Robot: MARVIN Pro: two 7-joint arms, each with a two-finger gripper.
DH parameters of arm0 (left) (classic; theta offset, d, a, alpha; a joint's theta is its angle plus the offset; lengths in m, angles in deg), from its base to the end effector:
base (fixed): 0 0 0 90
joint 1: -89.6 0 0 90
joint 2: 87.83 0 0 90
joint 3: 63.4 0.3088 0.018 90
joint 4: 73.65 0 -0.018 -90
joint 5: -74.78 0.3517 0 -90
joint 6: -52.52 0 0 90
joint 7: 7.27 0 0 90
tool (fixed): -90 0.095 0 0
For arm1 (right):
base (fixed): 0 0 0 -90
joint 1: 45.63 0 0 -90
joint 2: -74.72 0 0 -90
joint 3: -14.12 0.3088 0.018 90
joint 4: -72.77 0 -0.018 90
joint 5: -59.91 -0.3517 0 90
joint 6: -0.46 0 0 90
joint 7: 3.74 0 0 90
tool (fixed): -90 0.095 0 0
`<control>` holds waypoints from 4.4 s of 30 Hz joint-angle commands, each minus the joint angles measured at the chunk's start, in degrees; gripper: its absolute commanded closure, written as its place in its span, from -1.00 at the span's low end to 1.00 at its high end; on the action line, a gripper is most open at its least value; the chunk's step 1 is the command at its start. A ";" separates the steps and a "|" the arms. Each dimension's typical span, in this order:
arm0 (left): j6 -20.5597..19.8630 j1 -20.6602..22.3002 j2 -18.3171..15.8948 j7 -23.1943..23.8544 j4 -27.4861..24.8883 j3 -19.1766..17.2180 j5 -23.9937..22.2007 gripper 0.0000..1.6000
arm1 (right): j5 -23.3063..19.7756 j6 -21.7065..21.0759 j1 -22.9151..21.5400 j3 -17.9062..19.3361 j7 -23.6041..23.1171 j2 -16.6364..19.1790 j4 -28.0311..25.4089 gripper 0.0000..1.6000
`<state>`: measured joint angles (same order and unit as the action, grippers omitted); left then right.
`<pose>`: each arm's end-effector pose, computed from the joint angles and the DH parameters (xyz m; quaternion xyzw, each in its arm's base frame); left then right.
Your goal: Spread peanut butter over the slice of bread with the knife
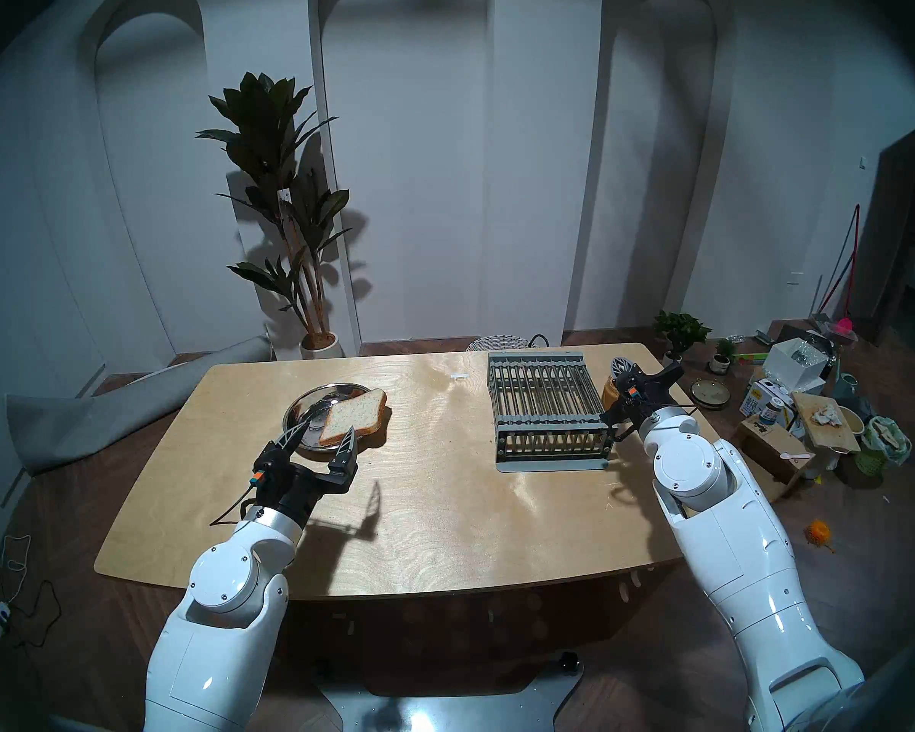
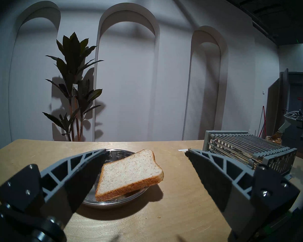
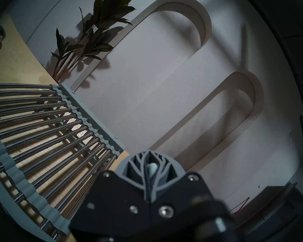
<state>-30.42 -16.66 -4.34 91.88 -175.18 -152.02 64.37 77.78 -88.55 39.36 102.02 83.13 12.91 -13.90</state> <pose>0.3730 0.0018 -0.3432 0.6884 -0.0427 0.7176 0.0967 0.4885 -0.1469 -0.2799 0.6453 0.2964 0.6550 0.2582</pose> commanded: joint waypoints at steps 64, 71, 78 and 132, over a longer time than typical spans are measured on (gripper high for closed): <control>0.65 1.16 -0.69 -1.74 -2.23 -3.85 -0.06 -1.00 | -32.55 -16.24 -4.39 -2.76 -7.10 -13.94 -28.51 1.00; 0.74 1.27 -1.40 -2.96 -2.18 -5.79 0.55 -1.00 | -41.64 -25.04 -7.45 -6.05 -2.83 -18.72 -27.81 1.00; 0.05 2.49 -2.70 -3.15 -1.47 -7.41 0.81 -1.00 | -53.10 -30.69 -10.28 -5.86 0.87 -23.48 -24.65 1.00; -43.73 31.02 -18.71 28.95 32.80 -9.97 -26.96 -1.00 | -94.17 -31.42 -20.77 0.41 -4.91 -37.11 15.02 1.00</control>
<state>-71.79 8.42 -20.32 118.12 -145.74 -163.71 38.21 -17.25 -119.92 20.93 103.68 82.09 -24.78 1.75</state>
